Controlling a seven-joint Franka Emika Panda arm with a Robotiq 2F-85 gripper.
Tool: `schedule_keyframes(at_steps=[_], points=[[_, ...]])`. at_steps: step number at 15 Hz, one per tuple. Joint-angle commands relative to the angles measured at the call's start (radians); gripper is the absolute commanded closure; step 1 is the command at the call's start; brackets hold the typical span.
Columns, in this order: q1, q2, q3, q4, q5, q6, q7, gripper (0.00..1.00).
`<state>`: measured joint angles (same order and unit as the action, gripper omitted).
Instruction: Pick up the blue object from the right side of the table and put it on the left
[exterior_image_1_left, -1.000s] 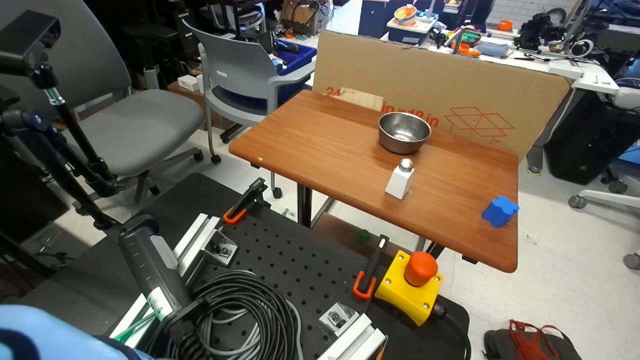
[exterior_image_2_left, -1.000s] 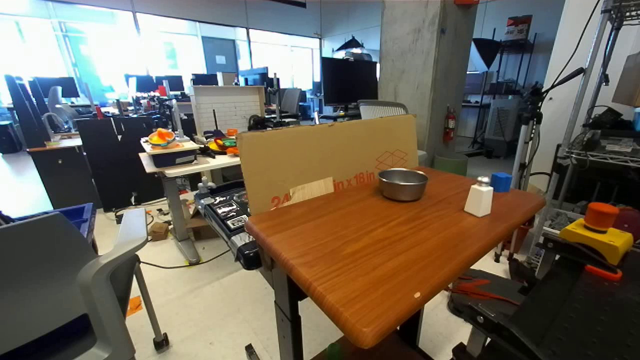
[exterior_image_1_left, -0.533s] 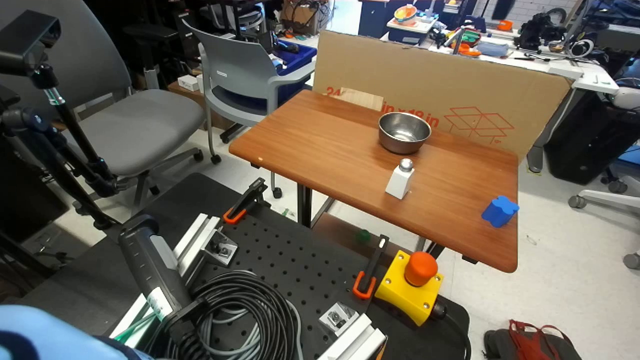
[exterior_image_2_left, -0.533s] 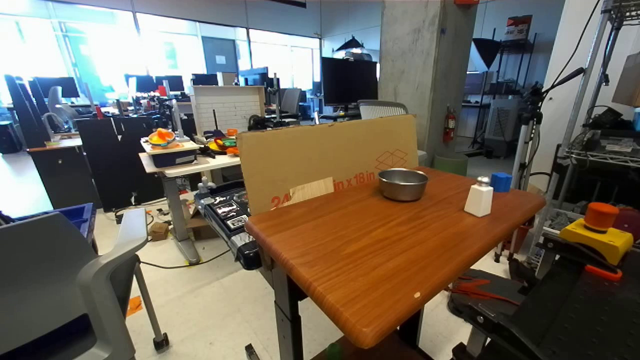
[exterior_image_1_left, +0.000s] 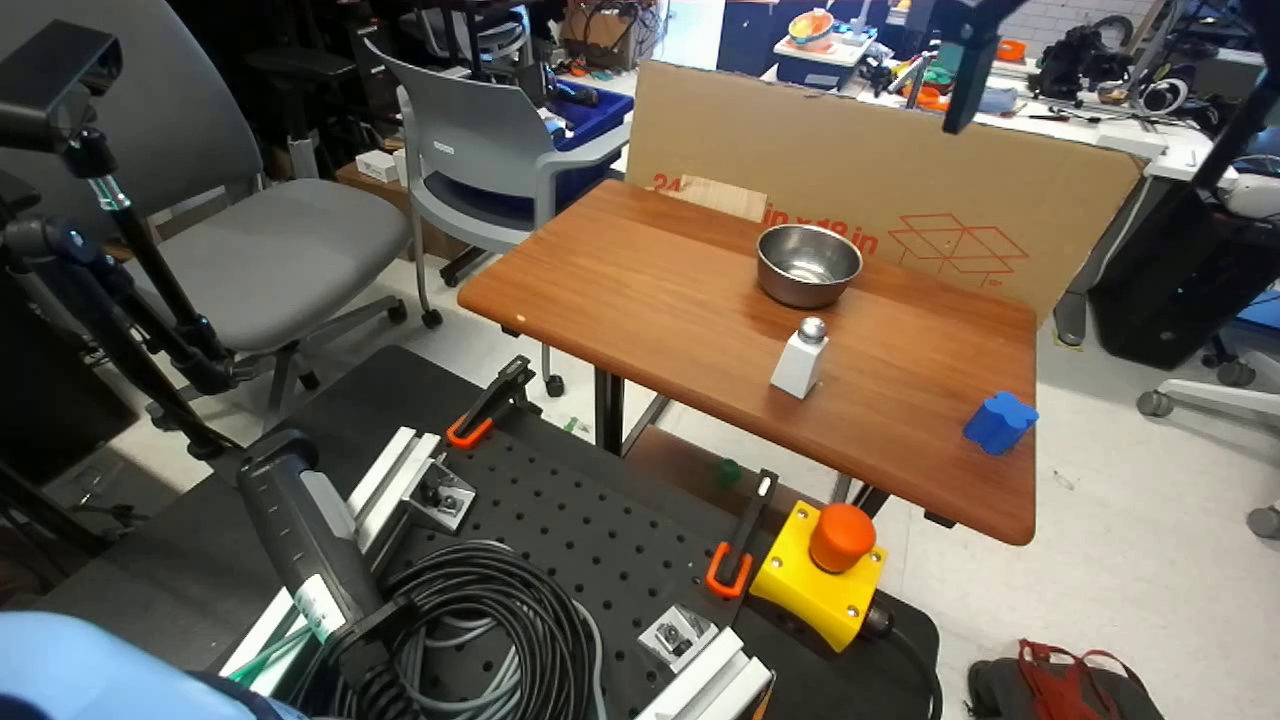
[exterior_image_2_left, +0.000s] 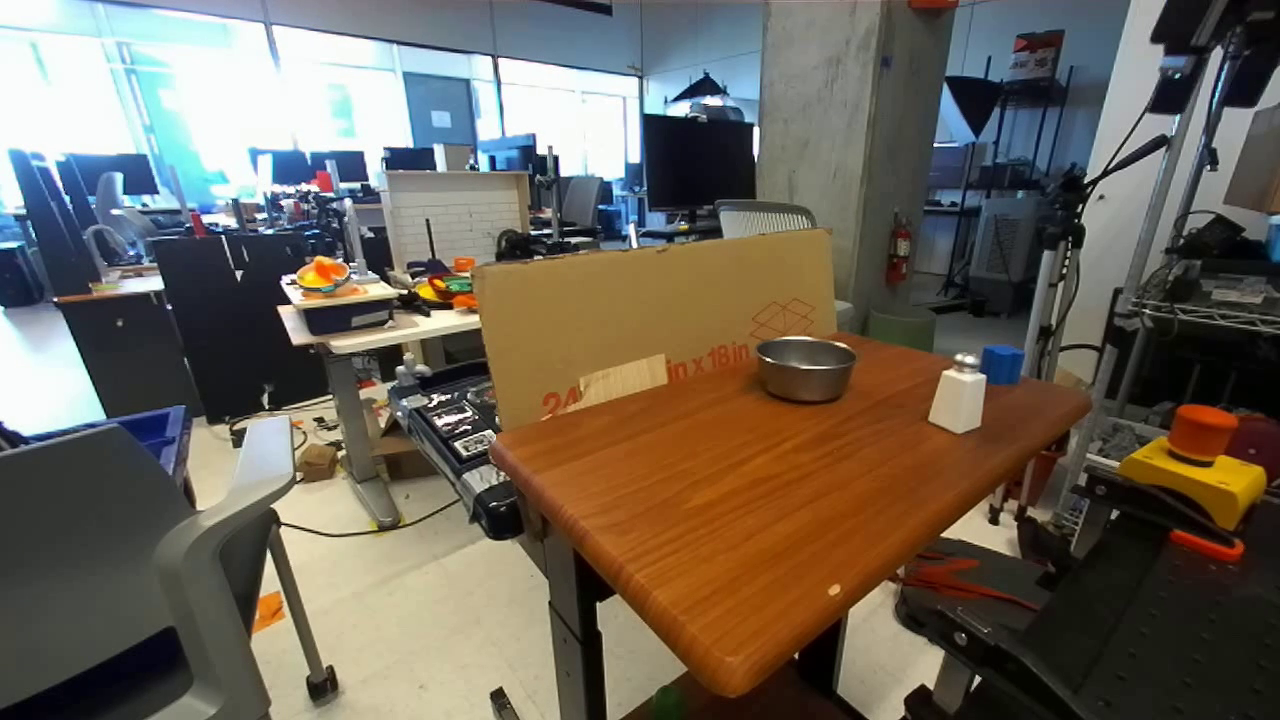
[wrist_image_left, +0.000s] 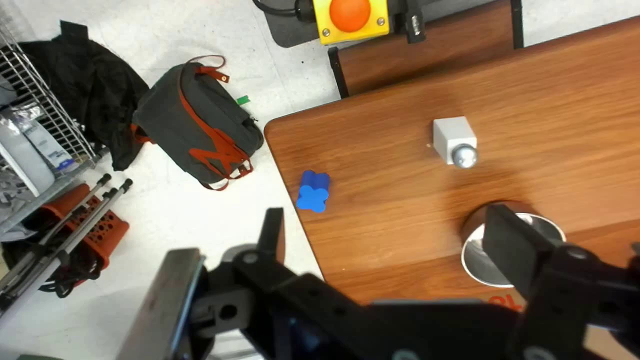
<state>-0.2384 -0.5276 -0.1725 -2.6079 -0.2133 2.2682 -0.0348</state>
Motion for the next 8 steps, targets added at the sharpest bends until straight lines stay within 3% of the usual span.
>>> schedule_keyframes(at_steps=[1,8], points=[[-0.036,0.261,0.006,0.156,-0.041,0.056,0.063,0.00],[-0.018,0.705,-0.023,0.470,-0.043,0.048,0.188,0.00]])
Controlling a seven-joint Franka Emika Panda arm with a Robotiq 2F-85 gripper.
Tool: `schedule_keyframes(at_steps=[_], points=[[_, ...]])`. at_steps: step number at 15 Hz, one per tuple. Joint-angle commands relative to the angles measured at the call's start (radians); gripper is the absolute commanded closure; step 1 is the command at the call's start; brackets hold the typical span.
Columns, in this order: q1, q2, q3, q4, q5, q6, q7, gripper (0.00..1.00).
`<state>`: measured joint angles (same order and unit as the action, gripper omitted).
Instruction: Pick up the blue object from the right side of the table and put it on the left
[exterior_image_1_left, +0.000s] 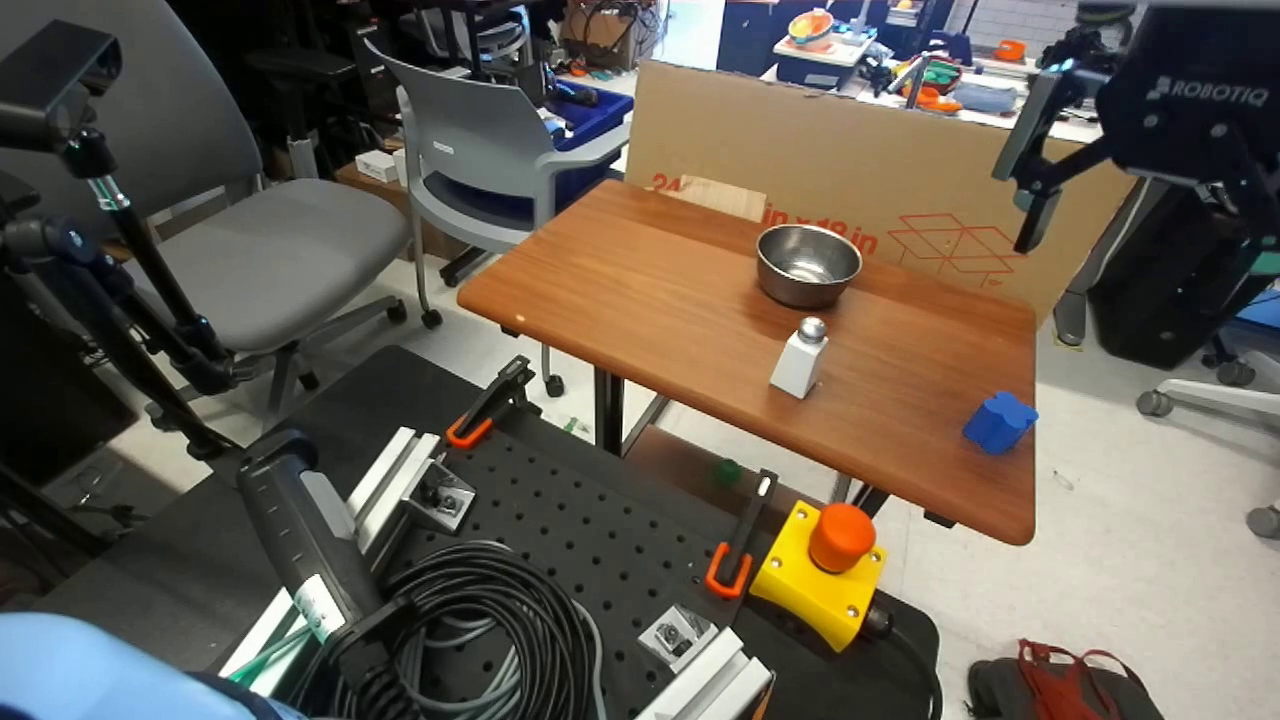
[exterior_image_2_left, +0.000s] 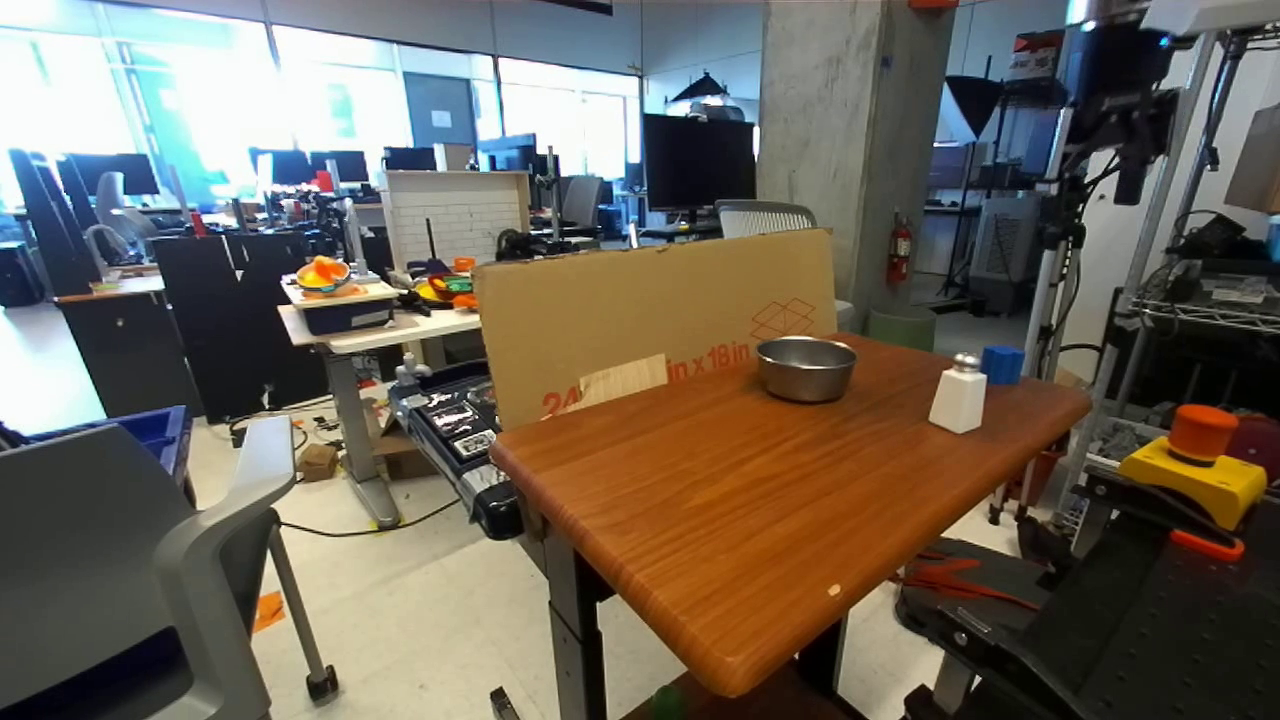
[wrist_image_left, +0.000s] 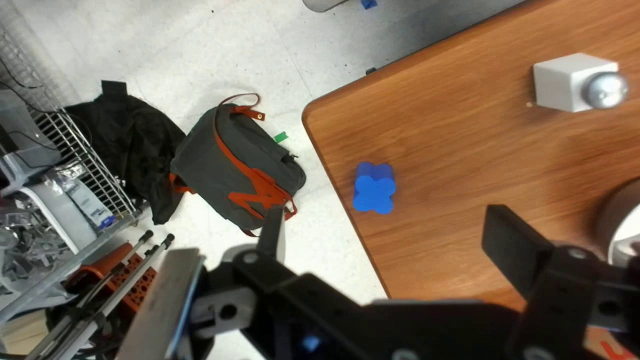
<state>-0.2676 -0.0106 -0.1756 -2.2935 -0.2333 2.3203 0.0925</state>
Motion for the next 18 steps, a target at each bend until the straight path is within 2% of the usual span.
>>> schedule_keyframes(at_steps=[1,4,8,18], points=[[0.015,0.246,-0.029,0.199,-0.026,0.003,0.082,0.00],[0.033,0.394,-0.059,0.319,-0.039,-0.025,0.121,0.00],[0.059,0.517,-0.086,0.387,-0.053,-0.031,0.113,0.00],[0.108,0.570,-0.077,0.396,-0.041,-0.033,0.088,0.00]])
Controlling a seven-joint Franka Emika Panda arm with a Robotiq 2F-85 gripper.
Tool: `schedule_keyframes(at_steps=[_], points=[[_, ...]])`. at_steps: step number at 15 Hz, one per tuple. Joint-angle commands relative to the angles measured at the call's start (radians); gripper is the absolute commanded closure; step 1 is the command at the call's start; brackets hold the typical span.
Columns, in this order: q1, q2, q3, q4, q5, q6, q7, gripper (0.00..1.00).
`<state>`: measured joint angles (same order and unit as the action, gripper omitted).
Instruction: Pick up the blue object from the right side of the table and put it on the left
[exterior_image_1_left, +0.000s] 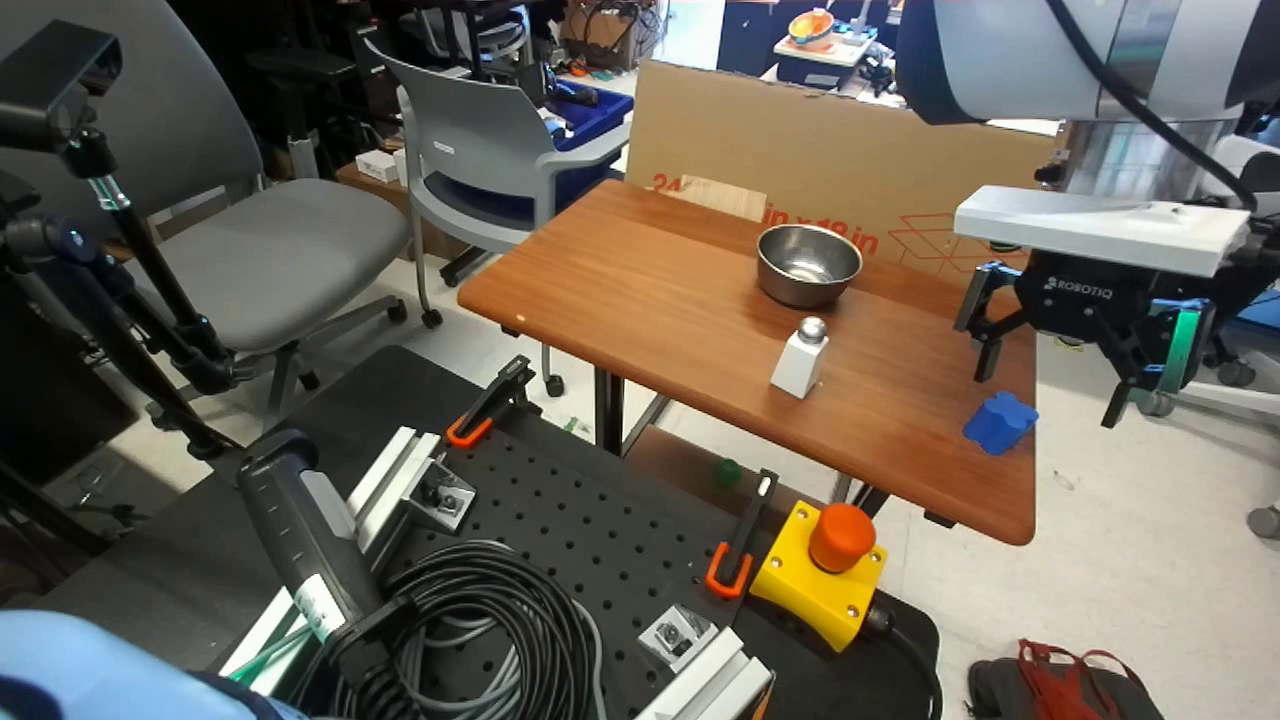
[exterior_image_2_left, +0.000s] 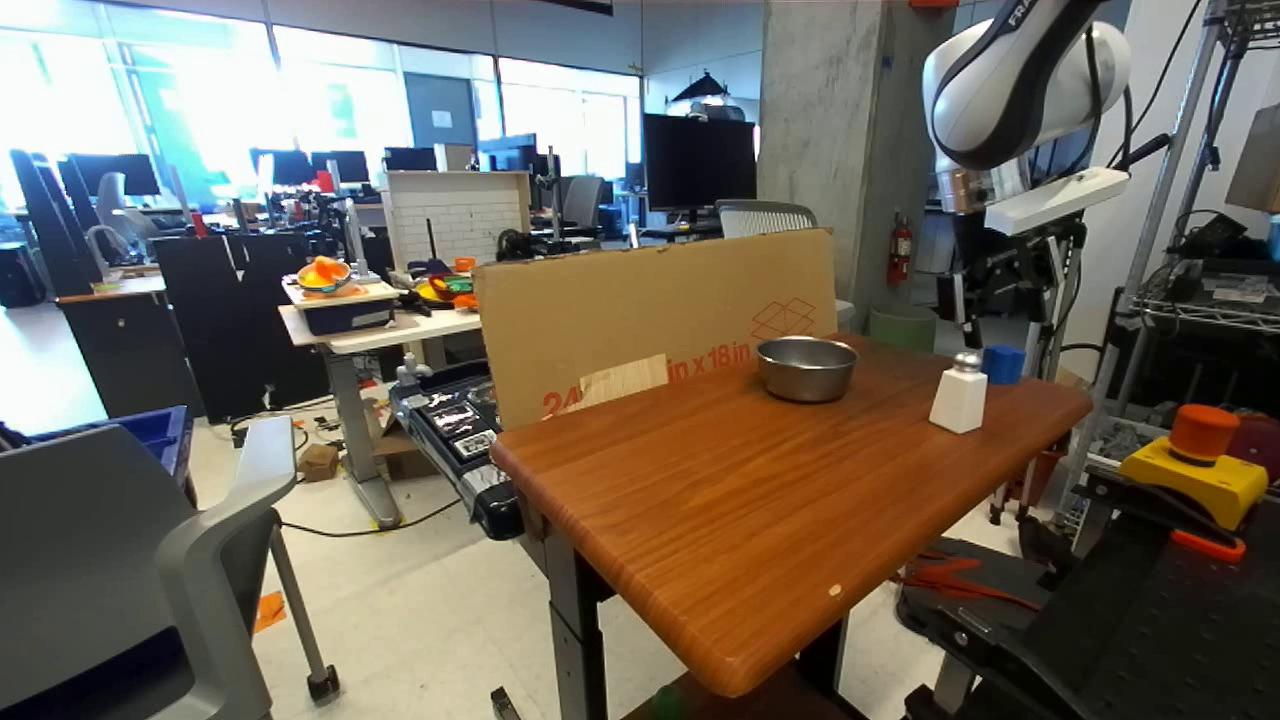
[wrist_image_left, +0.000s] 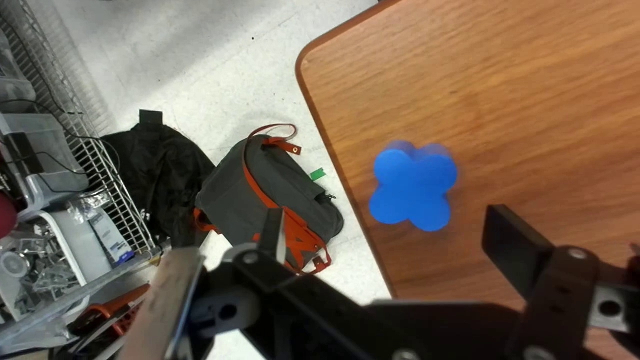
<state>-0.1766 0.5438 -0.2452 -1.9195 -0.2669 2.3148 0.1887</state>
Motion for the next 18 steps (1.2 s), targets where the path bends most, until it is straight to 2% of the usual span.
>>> schedule_keyframes(at_steps=[1,5,6,8,14,18], points=[[0.024,0.024,-0.011,0.026,-0.013,-0.035,-0.003,0.00],[0.038,0.046,-0.017,0.027,-0.024,-0.051,0.005,0.00],[0.041,0.049,-0.019,0.026,-0.026,-0.050,0.005,0.25],[0.040,0.053,-0.018,0.028,-0.020,-0.048,0.001,0.34],[0.025,0.033,-0.002,0.041,0.016,-0.050,-0.018,0.80],[0.013,0.006,0.022,0.074,0.067,-0.107,-0.041,0.81]])
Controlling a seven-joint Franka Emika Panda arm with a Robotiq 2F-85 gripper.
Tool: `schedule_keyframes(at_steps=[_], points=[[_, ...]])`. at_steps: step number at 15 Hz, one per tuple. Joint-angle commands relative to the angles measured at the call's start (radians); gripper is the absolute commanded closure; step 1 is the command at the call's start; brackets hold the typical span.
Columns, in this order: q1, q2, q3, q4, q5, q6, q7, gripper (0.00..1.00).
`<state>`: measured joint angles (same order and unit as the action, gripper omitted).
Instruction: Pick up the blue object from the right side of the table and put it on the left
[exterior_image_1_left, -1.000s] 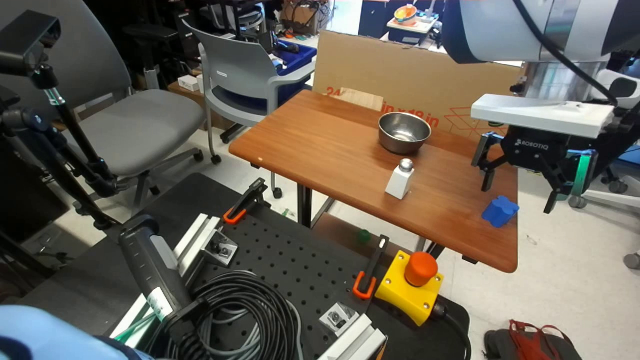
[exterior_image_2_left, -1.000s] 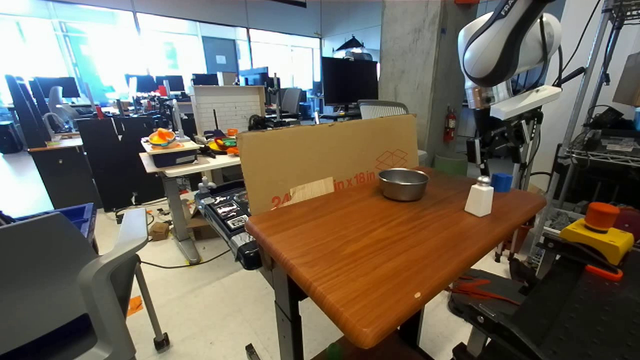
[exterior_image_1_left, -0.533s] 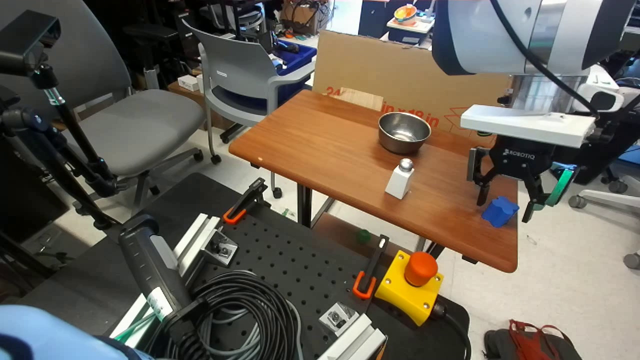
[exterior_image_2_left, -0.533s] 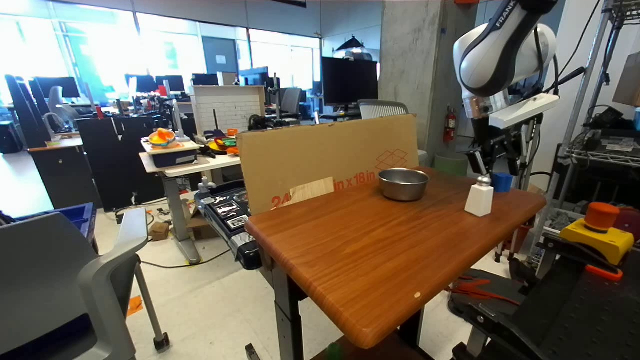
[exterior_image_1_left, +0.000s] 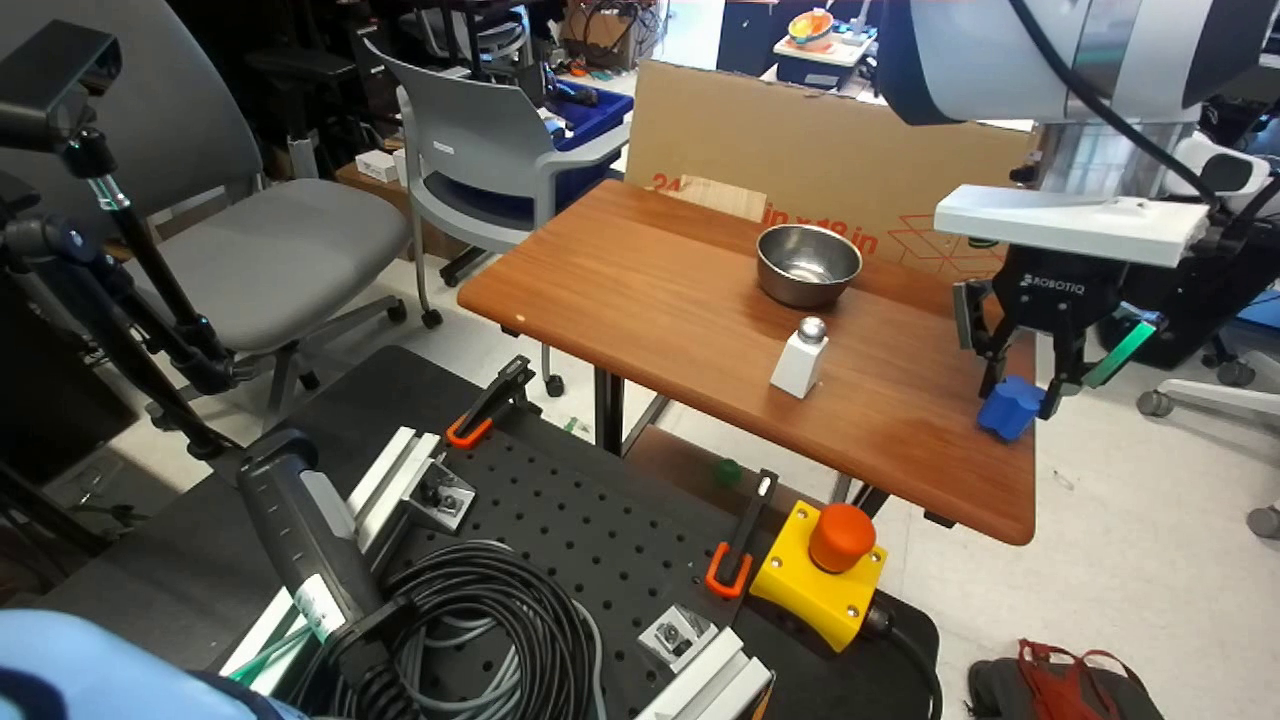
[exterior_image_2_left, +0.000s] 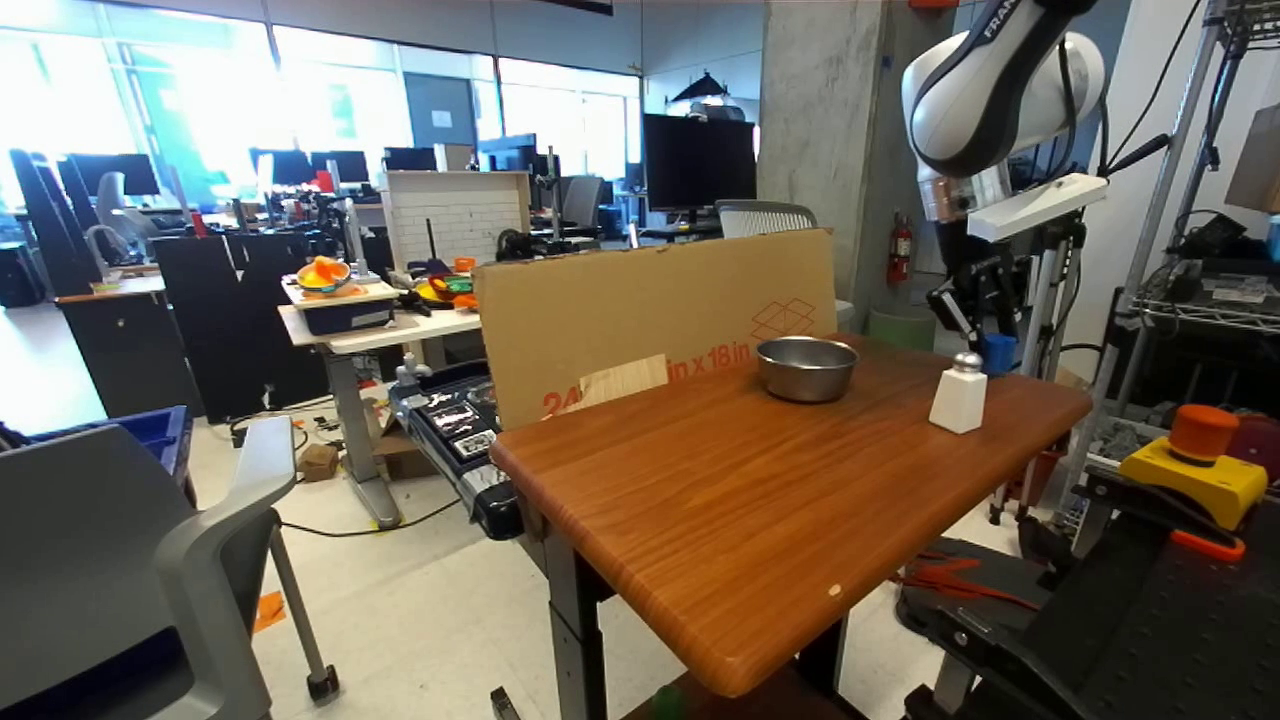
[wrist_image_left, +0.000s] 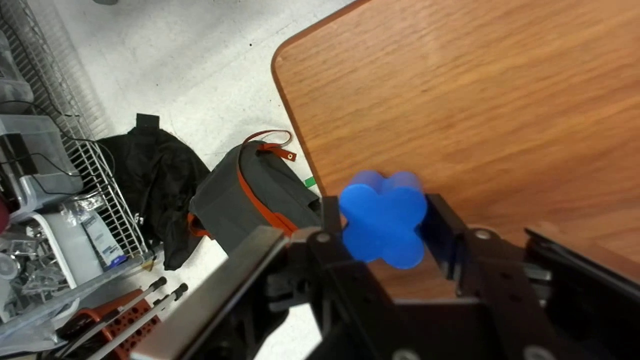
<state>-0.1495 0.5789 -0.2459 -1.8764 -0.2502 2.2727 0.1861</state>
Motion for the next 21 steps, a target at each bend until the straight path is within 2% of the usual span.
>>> schedule_keyframes(at_steps=[1,4,7,14,17,21], points=[[-0.015,-0.037,0.030,0.045,0.069,-0.084,-0.040,0.81],[-0.017,-0.061,0.060,0.105,0.163,-0.176,-0.035,0.81],[0.007,-0.141,0.092,0.064,0.216,-0.183,-0.024,0.81],[0.123,-0.349,0.196,-0.246,0.233,-0.003,0.006,0.81],[0.187,-0.355,0.238,-0.354,0.219,0.110,0.043,0.81],[0.270,-0.306,0.271,-0.418,0.190,0.225,0.117,0.81]])
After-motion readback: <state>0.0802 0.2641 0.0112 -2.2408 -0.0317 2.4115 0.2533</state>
